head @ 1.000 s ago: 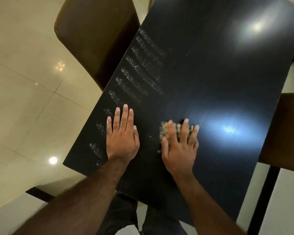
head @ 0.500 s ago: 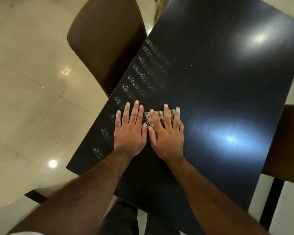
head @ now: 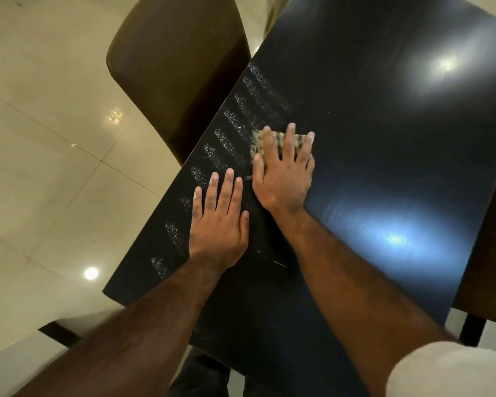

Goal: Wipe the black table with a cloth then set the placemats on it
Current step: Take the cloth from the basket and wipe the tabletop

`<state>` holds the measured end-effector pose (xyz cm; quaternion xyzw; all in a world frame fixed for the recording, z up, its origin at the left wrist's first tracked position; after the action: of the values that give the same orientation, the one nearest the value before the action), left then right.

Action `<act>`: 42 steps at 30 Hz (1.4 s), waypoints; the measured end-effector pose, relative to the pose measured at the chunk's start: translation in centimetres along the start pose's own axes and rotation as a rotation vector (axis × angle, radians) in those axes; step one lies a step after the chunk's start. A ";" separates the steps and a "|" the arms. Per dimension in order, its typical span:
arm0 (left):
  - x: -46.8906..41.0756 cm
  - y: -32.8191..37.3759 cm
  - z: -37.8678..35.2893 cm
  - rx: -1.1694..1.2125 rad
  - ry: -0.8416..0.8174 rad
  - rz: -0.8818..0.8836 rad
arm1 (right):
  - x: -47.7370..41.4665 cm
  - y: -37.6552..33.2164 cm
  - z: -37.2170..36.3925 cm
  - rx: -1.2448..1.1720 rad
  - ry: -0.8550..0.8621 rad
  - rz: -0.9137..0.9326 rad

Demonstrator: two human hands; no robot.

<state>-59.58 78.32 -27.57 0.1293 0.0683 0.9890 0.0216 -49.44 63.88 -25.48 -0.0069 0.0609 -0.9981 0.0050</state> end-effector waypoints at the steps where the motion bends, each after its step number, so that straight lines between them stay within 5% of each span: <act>1: -0.2 0.1 0.1 -0.004 0.003 0.003 | 1.4 -0.5 0.0 -0.002 -0.017 0.051; 7: -1.0 0.5 0.5 -0.014 -0.005 0.012 | 7.8 3.9 0.5 0.009 -0.093 0.038; 14: -1.4 0.4 0.2 -0.012 0.012 0.019 | -2.7 10.7 0.7 0.032 0.026 -0.287; 19: -1.4 0.3 0.4 0.002 0.003 0.010 | -5.6 4.8 0.3 0.026 0.039 -0.142; 28: -1.2 0.2 0.9 0.014 0.053 0.020 | 12.3 1.3 0.1 -0.009 -0.193 0.130; 36: -0.8 0.2 0.9 0.045 0.072 0.004 | 8.9 4.7 0.0 -0.008 -0.065 -0.231; 42: -0.5 -1.1 1.7 0.475 -0.020 -0.055 | 16.6 -3.6 -1.3 -0.058 -0.147 0.091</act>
<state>-58.65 79.58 -26.19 0.1386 0.3024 0.9429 0.0180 -66.08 67.41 -26.13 -0.0777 0.0894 -0.9914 0.0548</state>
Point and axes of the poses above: each hand's wrist, its own x-axis away from the middle knuckle, its own z-axis out of the back of the hand, y = z × x, the point moved 10 cm from there along -x, towards the middle knuckle, and after that the axes turned 6 degrees about z, right-handed, at the moved point
